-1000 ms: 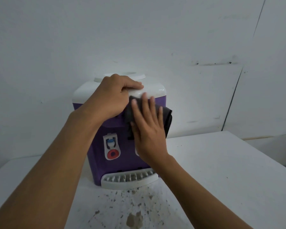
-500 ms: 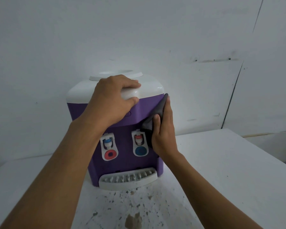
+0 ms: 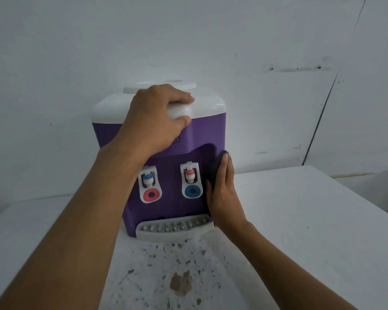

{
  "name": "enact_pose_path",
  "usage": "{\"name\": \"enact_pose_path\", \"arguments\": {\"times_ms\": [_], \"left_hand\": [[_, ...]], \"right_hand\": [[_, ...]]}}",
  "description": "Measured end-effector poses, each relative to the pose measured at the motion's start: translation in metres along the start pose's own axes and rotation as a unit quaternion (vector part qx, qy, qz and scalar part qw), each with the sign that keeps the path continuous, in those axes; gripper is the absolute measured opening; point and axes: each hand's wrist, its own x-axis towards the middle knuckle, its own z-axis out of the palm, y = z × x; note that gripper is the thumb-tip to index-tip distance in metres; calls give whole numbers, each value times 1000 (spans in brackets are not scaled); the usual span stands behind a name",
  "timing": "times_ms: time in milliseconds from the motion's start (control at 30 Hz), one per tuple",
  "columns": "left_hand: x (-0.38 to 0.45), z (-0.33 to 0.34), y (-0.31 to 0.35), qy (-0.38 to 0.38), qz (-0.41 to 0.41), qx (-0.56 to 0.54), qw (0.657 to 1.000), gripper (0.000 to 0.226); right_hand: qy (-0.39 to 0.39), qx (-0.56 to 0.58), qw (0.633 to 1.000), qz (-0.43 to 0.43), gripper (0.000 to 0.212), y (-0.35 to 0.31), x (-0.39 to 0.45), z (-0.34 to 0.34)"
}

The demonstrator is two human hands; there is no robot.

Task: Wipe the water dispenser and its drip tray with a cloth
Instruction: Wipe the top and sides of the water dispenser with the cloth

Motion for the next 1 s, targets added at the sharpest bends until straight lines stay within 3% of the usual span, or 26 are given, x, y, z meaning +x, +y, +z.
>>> {"name": "enact_pose_path", "arguments": {"times_ms": [167,400,600,767,1000], "left_hand": [[-1,1,2,1,-2,3,1000,44],[-1,0,2,0,3,11,1000,44],[-3,1,3,4,5,12,1000,44],[-3,0,3,4,1,15,1000,44],[-3,2,2,7,9,27,1000,46]], "right_hand": [[-37,20,999,32,81,0,-13,-3],[50,29,998,7,79,-22,31,-14],[-40,19,997,66,84,-6,-18,-2],[-69,29,994,81,81,-6,-22,-5],[42,19,999,13,77,-27,35,-17]]}}
